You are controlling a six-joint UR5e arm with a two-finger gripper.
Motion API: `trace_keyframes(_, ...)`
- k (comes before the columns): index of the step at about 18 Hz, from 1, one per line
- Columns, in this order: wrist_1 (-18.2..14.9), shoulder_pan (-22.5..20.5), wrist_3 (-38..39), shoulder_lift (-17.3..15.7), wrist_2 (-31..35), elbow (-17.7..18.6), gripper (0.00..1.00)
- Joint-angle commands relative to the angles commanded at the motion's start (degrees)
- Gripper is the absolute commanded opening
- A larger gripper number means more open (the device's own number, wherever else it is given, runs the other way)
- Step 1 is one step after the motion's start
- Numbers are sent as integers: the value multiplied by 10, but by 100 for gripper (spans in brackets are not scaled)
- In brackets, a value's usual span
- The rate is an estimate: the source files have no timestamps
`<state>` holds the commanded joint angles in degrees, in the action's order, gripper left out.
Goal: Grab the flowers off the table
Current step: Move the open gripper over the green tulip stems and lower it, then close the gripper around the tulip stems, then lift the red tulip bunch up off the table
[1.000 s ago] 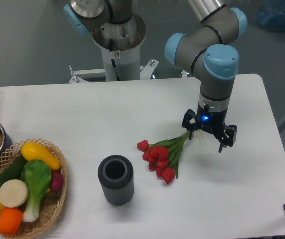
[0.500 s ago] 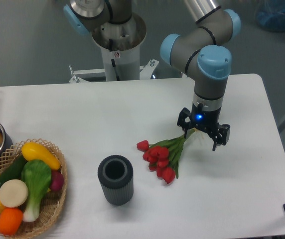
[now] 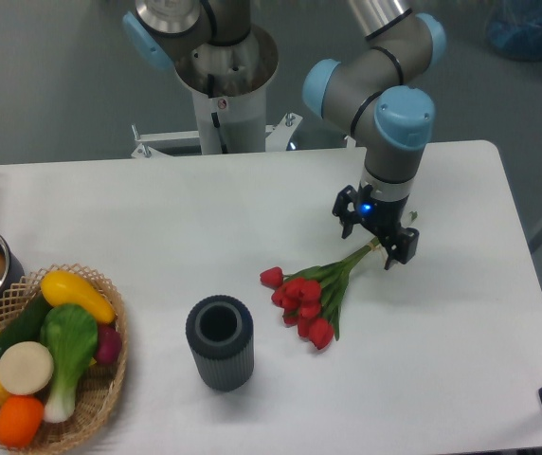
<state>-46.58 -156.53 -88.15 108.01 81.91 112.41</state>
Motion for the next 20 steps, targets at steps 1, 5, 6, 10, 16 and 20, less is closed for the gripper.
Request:
trace_keyframes(1, -1, 1, 0, 5, 0, 0, 100)
trace_keyframes(5, 4, 11, -11, 34, 3, -4, 100)
trace_keyframes(6, 4, 11, -15, 39, 2, -8, 100)
trace_keyframes(10, 4, 11, -16, 41, 1, -8, 100)
trace_keyframes(16, 4, 8, -18, 39, 0, -10, 45)
trace_keyframes(20, 5, 6, -13, 36, -2, -14, 13)
